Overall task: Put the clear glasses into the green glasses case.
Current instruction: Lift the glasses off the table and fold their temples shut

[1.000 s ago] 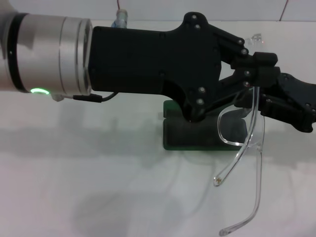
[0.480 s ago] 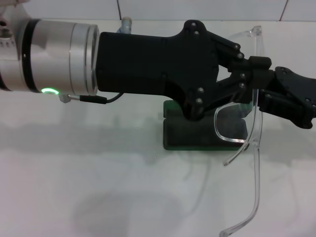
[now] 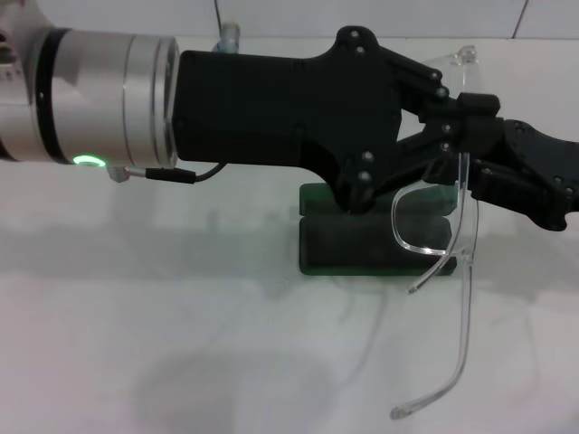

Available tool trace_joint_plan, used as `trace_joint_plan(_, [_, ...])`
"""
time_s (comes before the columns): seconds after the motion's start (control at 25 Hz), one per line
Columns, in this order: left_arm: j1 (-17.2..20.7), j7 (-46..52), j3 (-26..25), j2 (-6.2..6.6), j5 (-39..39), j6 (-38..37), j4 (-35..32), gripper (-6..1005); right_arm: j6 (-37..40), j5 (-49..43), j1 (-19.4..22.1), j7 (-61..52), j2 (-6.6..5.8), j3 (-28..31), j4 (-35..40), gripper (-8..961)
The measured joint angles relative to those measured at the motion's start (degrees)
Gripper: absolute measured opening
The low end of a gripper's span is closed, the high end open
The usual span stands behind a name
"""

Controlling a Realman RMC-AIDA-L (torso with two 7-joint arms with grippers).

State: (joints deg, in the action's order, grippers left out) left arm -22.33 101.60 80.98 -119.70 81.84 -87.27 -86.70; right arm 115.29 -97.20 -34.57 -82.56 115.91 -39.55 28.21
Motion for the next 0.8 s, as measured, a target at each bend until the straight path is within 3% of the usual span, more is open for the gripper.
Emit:
trace_joint_plan(0.6, [-0.1,0.6,-0.7,-0.16,-2.9,0.1,2.9,75,-1.7,1.9,-2.1,3.6,0.28,-1.5,-2.9,115])
trace_joint_plan(0.8, [-0.2,0.2,-0.8,-0.16,-3.3,0.3,4.3,74,-1.5,6.2,-2.0,4.2,0.28,-4.8,-3.0,115])
